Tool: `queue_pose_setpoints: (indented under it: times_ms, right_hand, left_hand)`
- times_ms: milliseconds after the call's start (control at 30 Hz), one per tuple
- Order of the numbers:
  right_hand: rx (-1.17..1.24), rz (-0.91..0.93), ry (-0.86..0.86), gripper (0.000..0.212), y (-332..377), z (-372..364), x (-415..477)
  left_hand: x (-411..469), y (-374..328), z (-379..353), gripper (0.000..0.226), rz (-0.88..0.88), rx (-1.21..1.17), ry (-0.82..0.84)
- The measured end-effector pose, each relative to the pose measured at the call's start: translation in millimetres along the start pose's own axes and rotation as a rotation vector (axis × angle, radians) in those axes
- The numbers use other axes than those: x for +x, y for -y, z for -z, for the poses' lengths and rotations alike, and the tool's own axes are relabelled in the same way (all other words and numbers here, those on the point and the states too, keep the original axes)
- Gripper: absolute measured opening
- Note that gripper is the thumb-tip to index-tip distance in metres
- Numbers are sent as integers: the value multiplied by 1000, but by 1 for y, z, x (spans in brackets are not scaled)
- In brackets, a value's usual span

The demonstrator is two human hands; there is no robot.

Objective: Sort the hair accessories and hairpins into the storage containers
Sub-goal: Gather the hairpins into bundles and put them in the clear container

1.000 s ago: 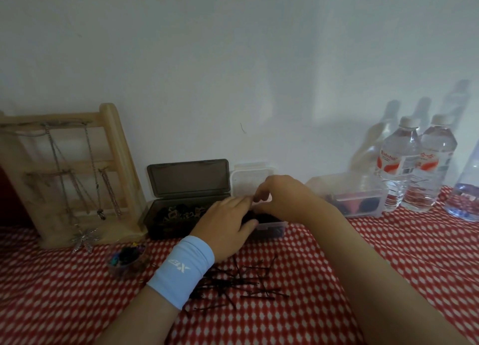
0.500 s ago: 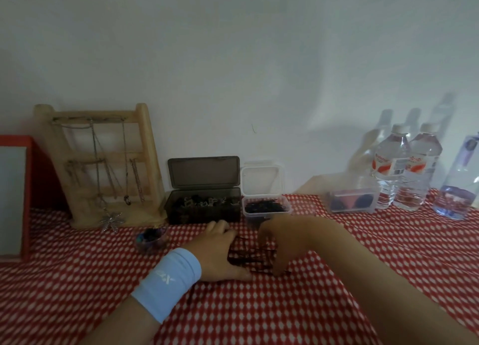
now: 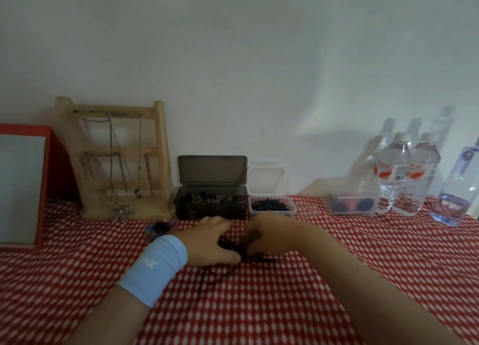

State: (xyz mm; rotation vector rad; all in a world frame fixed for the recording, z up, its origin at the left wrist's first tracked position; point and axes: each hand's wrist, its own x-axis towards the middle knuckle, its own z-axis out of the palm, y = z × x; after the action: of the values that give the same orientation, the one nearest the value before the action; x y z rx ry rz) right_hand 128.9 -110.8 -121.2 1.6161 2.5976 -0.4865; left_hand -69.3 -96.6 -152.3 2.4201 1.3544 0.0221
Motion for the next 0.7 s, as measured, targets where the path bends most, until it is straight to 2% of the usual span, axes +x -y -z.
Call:
queue_pose_setpoints:
  times_ms: [67,133,200,267,333,400,533,600,633,700]
  right_hand:
    - [5,-27,-55,28,0,6,-2]
    - [-46,-107,-20,34,-5,12,-8]
    - [-155,-224,118,46,-10,15,-12]
    - [-201,-295,212,48,-13,11,-13]
    - [-192,-270,209,34,-15,6,-8]
    - [-137,-206,155,23,-13,3,-4]
    - [0,-93,-43,17,-1,1,2]
    - [27,-46,-103,19,3,2,4]
    - [32,-30,-101,23,3,3,5]
    - [-4,-38,-2,50,4,1,6]
  left_hand:
    - [-3,0,-1,105,47,38,47]
    - [-1,-4,-10,105,39,67,29]
    - [3,-10,-19,87,-20,79,-65]
    - [7,-14,-23,65,-76,56,-161]
    - [7,-15,-23,47,-110,20,-198]
    - [5,-13,-18,44,-113,-14,-183]
    - [-9,0,7,72,-3,-127,-65]
    - [-19,4,14,93,93,-50,-11]
    - [-23,4,14,105,145,26,28]
    - [-31,3,10,123,236,184,133]
